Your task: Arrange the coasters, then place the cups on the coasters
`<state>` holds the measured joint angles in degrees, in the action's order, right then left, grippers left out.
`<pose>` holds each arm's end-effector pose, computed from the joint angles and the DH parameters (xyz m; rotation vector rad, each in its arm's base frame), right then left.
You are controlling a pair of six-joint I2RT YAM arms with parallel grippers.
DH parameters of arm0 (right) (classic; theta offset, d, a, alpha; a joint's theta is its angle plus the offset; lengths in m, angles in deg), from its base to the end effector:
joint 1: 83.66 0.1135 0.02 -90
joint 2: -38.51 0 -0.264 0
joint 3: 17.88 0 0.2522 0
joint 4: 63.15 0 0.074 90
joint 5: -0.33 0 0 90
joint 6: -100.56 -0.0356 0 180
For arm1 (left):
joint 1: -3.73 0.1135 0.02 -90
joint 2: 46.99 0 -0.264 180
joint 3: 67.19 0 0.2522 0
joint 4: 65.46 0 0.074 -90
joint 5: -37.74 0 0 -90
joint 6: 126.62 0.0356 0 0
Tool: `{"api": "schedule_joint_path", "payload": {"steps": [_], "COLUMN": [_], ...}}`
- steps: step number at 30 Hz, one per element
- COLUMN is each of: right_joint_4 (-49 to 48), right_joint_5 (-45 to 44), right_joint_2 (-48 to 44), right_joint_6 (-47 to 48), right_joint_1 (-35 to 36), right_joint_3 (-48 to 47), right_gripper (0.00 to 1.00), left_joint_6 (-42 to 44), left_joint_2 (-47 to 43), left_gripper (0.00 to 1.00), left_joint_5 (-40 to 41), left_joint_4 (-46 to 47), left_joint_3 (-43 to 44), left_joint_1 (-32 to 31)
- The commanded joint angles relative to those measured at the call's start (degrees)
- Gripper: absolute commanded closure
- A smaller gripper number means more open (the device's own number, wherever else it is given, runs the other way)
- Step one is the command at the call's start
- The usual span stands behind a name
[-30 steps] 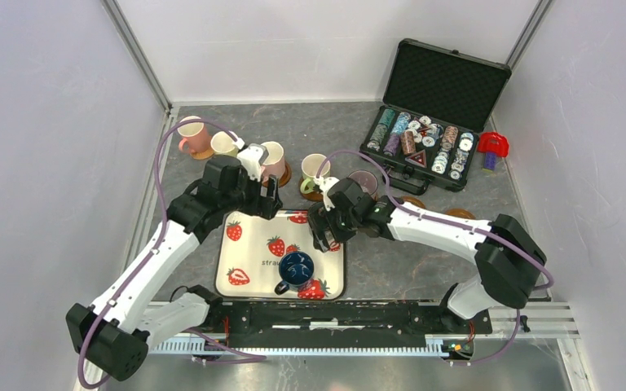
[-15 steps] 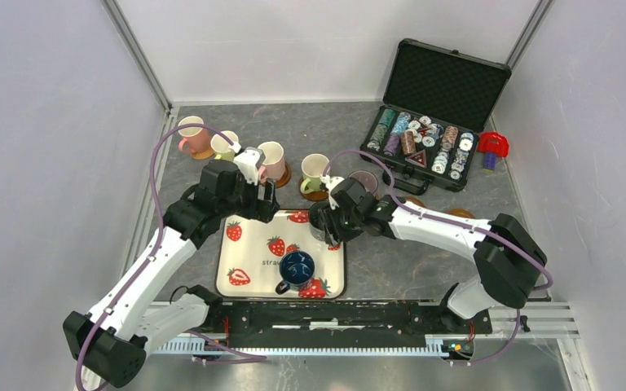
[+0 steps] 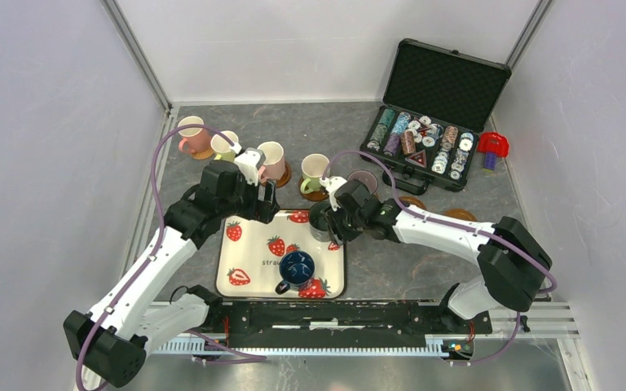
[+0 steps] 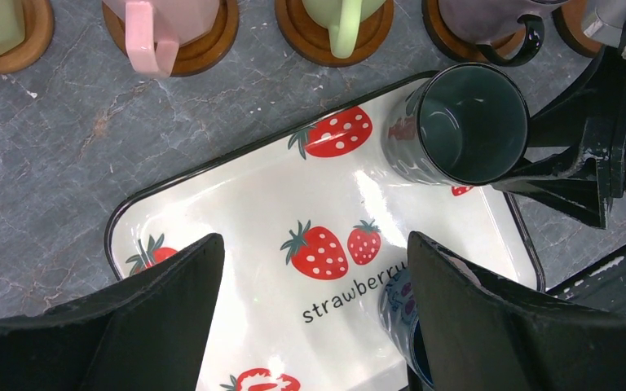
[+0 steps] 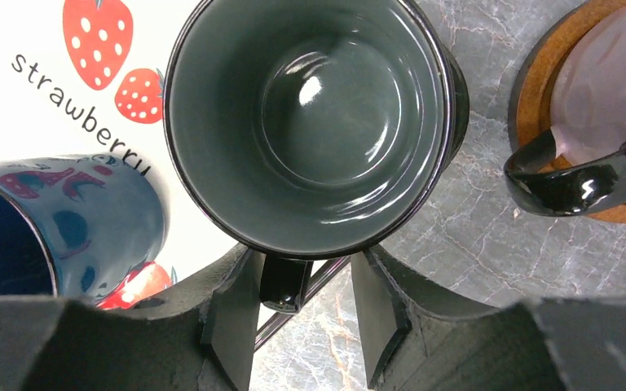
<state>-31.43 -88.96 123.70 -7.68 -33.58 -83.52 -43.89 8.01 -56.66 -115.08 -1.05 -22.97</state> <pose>0.1948 0.2335 0.2067 -0.7023 2.4420 0.5145 0.1790 -0.0931 0.3104 0.4247 2.2315 -0.4036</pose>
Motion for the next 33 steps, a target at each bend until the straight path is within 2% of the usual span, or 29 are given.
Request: {"api": "schedule_joint_path", "payload": {"steps": [1, 4, 6, 12, 23, 29, 33], "right_joint_4": [-3.32, -4.31, -4.85, -5.02, 1.94, 5.62, 7.62], "right_joint_5": [-0.95, -1.27, -1.67, -2.04, -4.48, -13.44, -12.72], "right_joint_2": [-1.56, -2.83, -3.41, -8.55, -30.42, -38.81, -40.82], "right_joint_6": [4.82, 6.26, 6.86, 10.98, 23.39, 19.22, 16.95], "right_joint_1": [0.03, 0.07, 0.1, 0.19, 0.16, -0.91, -8.22], "right_joint_3": [2.02, 4.11, 4.97, 7.09, 15.7, 16.84, 15.6], "right_gripper": [0.51, 0.54, 0.61, 1.0, 1.0, 1.0, 1.0], "left_joint_6": [-0.22, 0.08, 0.23, 1.15, 4.0, 4.5, 5.02], "left_joint_2": [0.27, 0.44, 0.87, 1.85, 3.99, 5.96, 7.48], "left_gripper": [0.11, 0.11, 0.11, 0.11, 0.11, 0.1, 0.1], "left_joint_5": [0.49, 0.58, 0.55, 0.62, -0.55, -1.7, -1.86], "left_joint_4": [1.49, 1.49, 1.45, 1.48, 3.5, 4.83, 4.83], "left_joint_3": [0.33, 0.62, 0.97, 1.51, 3.55, 5.63, 7.16], "left_joint_1": [0.33, 0.29, 0.34, 0.41, 0.35, 0.43, 0.51]}}
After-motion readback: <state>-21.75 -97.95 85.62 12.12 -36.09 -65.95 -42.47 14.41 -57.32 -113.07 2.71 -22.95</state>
